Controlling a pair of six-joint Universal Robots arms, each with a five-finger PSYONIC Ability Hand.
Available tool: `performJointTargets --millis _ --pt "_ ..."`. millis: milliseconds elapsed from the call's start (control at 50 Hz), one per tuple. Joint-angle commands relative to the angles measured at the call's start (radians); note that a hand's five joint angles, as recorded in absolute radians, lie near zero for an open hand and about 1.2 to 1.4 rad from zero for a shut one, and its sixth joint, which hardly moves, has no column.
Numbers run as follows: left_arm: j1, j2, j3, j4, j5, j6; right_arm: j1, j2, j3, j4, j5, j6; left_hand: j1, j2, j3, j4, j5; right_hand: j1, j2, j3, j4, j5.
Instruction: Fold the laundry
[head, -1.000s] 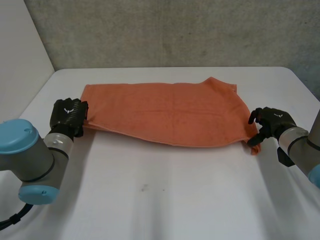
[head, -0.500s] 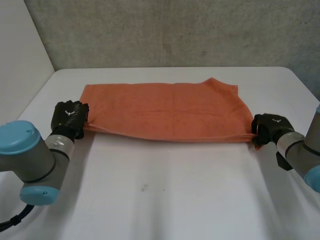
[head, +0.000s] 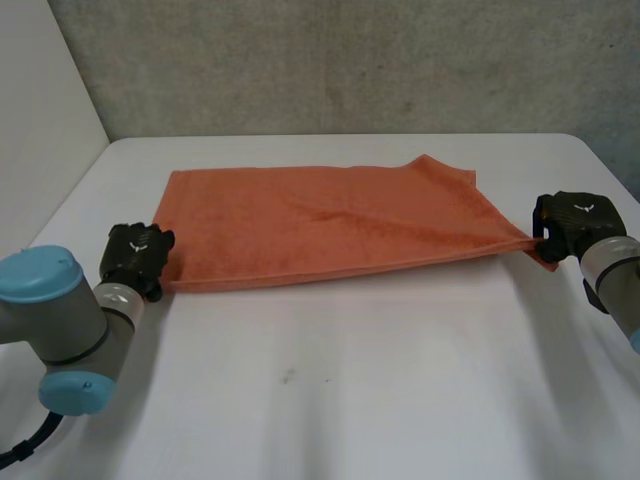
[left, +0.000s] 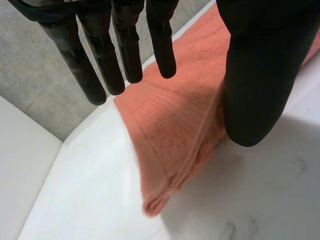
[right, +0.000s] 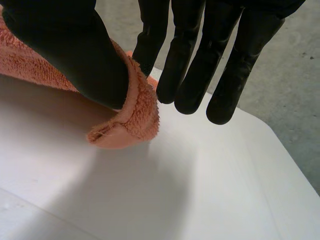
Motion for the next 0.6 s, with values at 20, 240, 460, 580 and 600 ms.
performJointTargets --millis 20,240,460,580,600 --pt "0.015 0.042 -0.014 -0.046 -0.025 -0.002 -0.009 -0.001 -0.003 0.010 -0.002 -0.011 0.685 0.689 0.687 0.691 0.690 0.431 0.215 0.213 0.203 0.242" --pt "0.020 0.322 -0.164 -0.115 -0.079 -0.002 -0.001 -0.099 0.020 0.141 -0.005 -0.302 0.870 0.873 0.872 0.876 0.875 0.431 0.215 0.213 0.203 0.242" --pt "0.104 0.657 -0.238 -0.654 -0.066 0.009 -0.033 -0.303 0.069 0.696 0.000 -0.750 0.870 0.873 0.872 0.876 0.875 0.431 0.215 0.213 0.203 0.242" --pt "0.103 0.709 -0.243 -0.713 -0.039 0.009 -0.067 -0.342 0.069 0.688 -0.018 -0.841 0.870 0.873 0.872 0.876 0.875 0.431 0.215 0.213 0.203 0.242" --pt "0.099 0.708 -0.238 -0.704 -0.030 0.009 -0.067 -0.341 0.069 0.688 -0.018 -0.841 0.870 0.873 0.872 0.876 0.875 0.431 0.215 0.213 0.203 0.242"
